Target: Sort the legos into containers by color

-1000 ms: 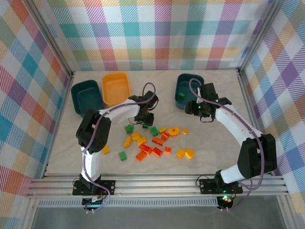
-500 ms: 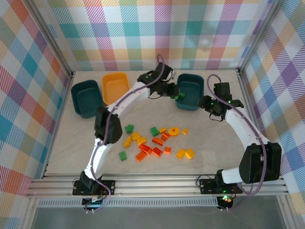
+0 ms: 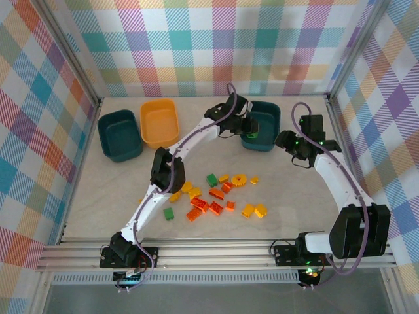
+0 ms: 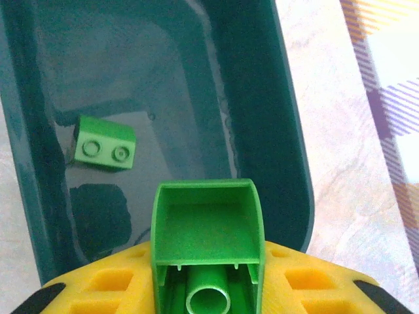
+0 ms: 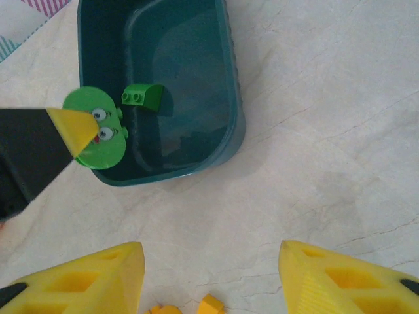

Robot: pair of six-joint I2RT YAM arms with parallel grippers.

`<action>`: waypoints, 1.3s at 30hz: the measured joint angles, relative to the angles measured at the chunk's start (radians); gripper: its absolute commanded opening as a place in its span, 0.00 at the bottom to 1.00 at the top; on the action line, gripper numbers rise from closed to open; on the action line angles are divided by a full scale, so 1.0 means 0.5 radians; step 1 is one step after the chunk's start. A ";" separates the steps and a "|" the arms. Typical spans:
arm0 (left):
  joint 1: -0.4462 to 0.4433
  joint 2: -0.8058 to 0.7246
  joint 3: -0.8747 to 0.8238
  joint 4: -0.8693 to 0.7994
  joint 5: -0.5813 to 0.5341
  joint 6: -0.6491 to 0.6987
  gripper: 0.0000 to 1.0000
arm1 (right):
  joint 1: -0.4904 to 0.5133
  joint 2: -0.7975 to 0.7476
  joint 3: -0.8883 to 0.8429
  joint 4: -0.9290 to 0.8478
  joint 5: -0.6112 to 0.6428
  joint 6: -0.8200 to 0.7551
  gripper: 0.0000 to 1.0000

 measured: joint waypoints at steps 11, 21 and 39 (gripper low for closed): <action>0.011 0.003 0.079 0.054 -0.161 -0.063 0.79 | 0.000 -0.033 -0.022 -0.001 -0.024 -0.015 0.59; 0.686 -0.745 -0.529 -0.353 -0.497 -0.088 0.80 | 0.000 0.060 -0.026 0.017 -0.112 -0.049 0.60; 1.394 -0.886 -1.225 -0.498 -0.530 0.142 0.81 | 0.000 0.367 0.159 0.014 -0.233 -0.198 0.70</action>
